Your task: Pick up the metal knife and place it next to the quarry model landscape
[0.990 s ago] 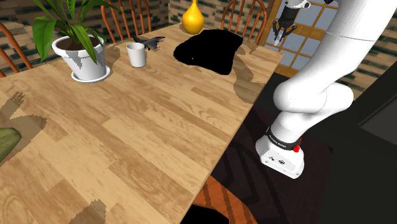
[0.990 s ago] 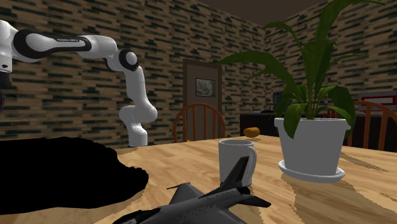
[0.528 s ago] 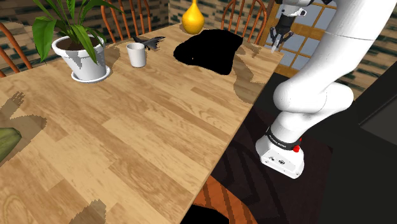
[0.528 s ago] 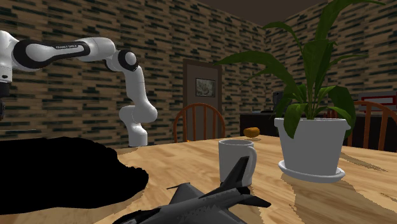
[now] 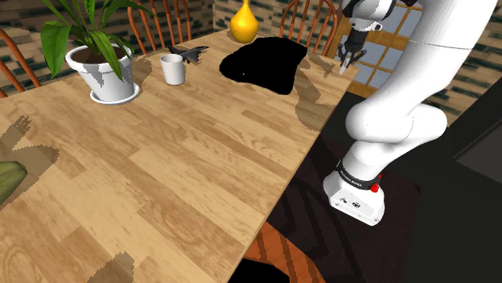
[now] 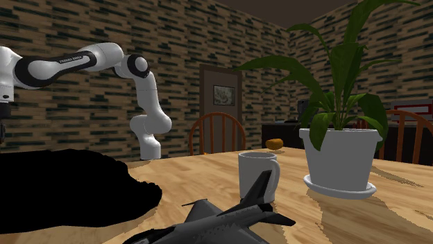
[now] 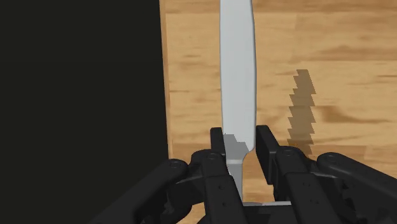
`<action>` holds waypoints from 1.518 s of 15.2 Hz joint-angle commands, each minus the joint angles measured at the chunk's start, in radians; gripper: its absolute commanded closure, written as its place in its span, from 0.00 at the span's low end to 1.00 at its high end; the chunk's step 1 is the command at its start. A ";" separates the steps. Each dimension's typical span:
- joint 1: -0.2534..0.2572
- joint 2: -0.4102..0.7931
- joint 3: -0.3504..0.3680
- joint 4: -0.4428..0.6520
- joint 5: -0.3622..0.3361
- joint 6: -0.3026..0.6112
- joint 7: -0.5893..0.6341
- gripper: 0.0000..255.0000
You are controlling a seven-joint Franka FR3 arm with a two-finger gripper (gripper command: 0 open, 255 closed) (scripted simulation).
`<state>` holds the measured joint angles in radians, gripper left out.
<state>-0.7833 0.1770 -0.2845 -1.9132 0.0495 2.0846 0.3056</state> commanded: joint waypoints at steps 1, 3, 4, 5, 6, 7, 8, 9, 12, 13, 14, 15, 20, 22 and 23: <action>-0.001 0.012 0.001 -0.013 0.005 0.025 -0.003 1.00; -0.002 0.023 0.002 -0.026 0.009 0.049 -0.005 1.00; -0.002 0.029 0.002 -0.033 0.011 0.061 -0.007 1.00; -0.003 0.035 0.003 -0.039 0.013 0.073 -0.008 1.00; -0.003 0.041 0.004 -0.045 0.016 0.085 -0.010 1.00; -0.004 0.048 0.004 -0.051 0.018 0.097 -0.011 1.00; -0.004 0.054 0.005 -0.056 0.021 0.109 -0.013 1.00; -0.005 0.064 0.006 -0.064 0.024 0.125 -0.015 1.00; -0.005 0.064 0.006 -0.064 0.024 0.125 -0.015 1.00; -0.005 0.064 0.006 -0.064 0.024 0.125 -0.015 1.00; -0.005 0.064 0.006 -0.064 0.024 0.125 -0.015 1.00; -0.005 0.064 0.006 -0.064 0.024 0.125 -0.015 1.00; -0.005 0.064 0.006 -0.064 0.024 0.125 -0.015 0.00; -0.005 0.064 0.006 -0.064 0.024 0.125 -0.015 0.00; -0.005 0.064 0.006 -0.064 0.024 0.125 -0.015 0.00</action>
<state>-0.7885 0.2407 -0.2785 -1.9768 0.0739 2.2097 0.2901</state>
